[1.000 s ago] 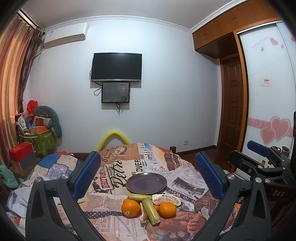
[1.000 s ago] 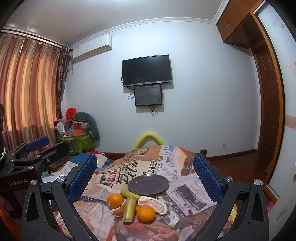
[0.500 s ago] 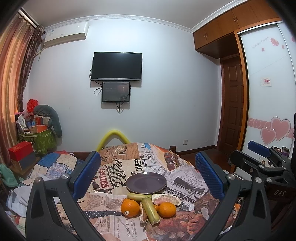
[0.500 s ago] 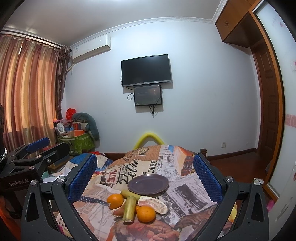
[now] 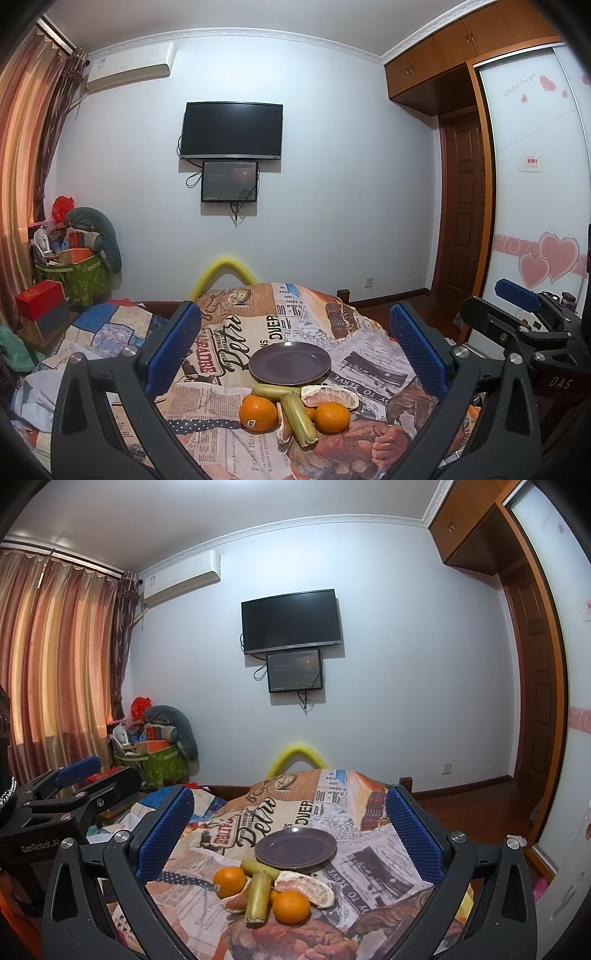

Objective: Organize fruits

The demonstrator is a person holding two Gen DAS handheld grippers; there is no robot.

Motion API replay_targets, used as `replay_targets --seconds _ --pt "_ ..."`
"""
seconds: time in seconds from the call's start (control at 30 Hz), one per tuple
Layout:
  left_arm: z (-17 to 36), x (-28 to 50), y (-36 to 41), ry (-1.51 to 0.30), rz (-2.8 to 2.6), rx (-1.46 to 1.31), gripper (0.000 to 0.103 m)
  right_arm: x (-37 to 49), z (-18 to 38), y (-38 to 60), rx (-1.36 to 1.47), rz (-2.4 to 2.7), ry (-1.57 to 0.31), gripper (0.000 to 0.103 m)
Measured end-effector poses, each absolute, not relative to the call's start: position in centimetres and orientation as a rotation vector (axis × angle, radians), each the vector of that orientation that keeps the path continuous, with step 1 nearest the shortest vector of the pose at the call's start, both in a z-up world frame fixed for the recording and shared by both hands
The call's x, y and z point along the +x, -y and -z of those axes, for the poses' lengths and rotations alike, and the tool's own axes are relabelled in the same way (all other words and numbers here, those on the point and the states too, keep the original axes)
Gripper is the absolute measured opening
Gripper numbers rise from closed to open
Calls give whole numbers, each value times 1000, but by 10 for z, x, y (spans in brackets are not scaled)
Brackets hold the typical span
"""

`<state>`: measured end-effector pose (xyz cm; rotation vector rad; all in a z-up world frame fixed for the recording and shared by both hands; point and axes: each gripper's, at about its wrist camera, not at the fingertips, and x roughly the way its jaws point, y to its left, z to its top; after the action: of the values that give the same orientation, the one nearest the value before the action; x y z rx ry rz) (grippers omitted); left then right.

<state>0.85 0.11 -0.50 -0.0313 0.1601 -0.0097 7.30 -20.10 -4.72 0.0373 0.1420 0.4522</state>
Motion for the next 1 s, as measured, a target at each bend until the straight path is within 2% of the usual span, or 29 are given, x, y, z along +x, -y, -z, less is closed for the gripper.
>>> replay_targets --seconds 0.67,1.0 --pt "10 20 -6 -186 7 -28 103 78 51 199 43 -451 -161 103" --pt "36 60 -25 -282 -6 -33 103 110 77 193 25 -458 -279 103"
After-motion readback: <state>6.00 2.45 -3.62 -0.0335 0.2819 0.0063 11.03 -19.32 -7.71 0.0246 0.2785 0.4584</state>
